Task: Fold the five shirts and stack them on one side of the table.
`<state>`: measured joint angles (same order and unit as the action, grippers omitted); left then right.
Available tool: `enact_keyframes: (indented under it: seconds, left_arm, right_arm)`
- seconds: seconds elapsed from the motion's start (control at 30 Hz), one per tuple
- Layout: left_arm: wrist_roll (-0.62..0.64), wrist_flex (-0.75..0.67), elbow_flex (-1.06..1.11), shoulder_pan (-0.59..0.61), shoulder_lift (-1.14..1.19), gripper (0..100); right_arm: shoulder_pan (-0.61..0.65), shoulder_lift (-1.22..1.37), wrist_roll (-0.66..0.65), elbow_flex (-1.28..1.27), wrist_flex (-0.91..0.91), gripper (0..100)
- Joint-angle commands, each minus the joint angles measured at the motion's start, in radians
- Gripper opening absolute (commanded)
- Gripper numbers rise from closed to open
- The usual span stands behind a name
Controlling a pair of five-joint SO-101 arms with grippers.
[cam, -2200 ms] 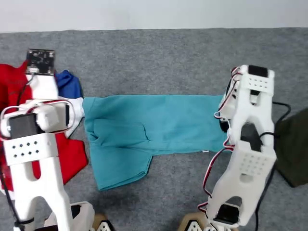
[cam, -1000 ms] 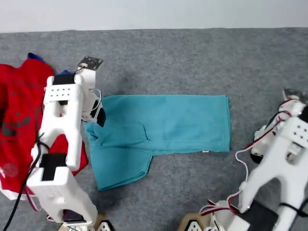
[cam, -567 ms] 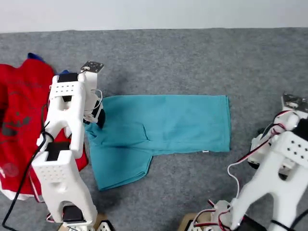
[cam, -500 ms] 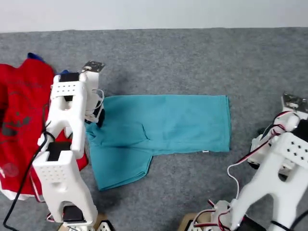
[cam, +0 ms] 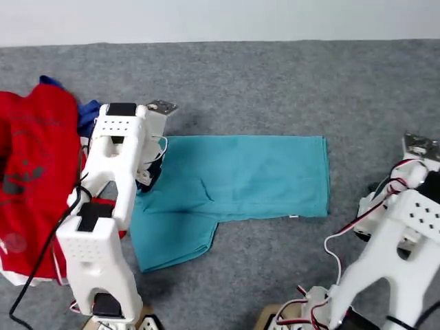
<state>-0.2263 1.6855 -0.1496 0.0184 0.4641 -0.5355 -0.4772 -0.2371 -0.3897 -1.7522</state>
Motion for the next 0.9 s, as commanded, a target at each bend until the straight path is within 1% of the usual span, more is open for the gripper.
enact_keyframes:
  seconds: [0.0,0.13,0.3,0.4,0.47,0.57,0.63,0.73,0.77,0.87]
  left_arm:
    - [-0.028,0.071,-0.027,-0.011,-0.155,0]
    - [-0.077,0.069,0.085,-0.011,-0.304,0]
    - [-0.157,0.068,0.349,-0.017,-0.454,0]
    - [-0.199,0.060,0.521,-0.041,-0.508,0]
    - [-0.239,0.020,0.636,-0.058,-0.540,0]
    - [-0.259,-0.078,0.788,-0.071,-0.563,0]
    - [-0.261,-0.120,0.808,-0.061,-0.569,0]
    - [-0.269,-0.123,0.806,-0.075,-0.574,1]
    - [-0.288,-0.124,0.806,-0.084,-0.571,1]
    - [-0.325,-0.124,0.808,-0.091,-0.575,5]
  right_arm:
    - [-0.013,-0.024,-0.012,0.005,-0.033,0.9]
    - [-0.013,-0.022,-0.012,0.005,-0.035,0.9]
    - [-0.010,-0.022,-0.012,0.005,-0.035,0.9]
    - [-0.010,-0.022,-0.012,0.005,-0.033,0.9]
    - [-0.010,-0.022,-0.012,0.005,-0.033,0.9]
    - [-0.010,-0.022,-0.012,0.005,-0.033,0.9]
    - [-0.010,-0.022,-0.012,0.005,-0.036,0.9]
    - [-0.010,-0.022,-0.012,0.005,-0.036,0.9]
    - [-0.010,-0.022,-0.012,0.005,-0.036,0.9]
    - [-0.010,-0.027,-0.012,0.005,-0.038,0.9]
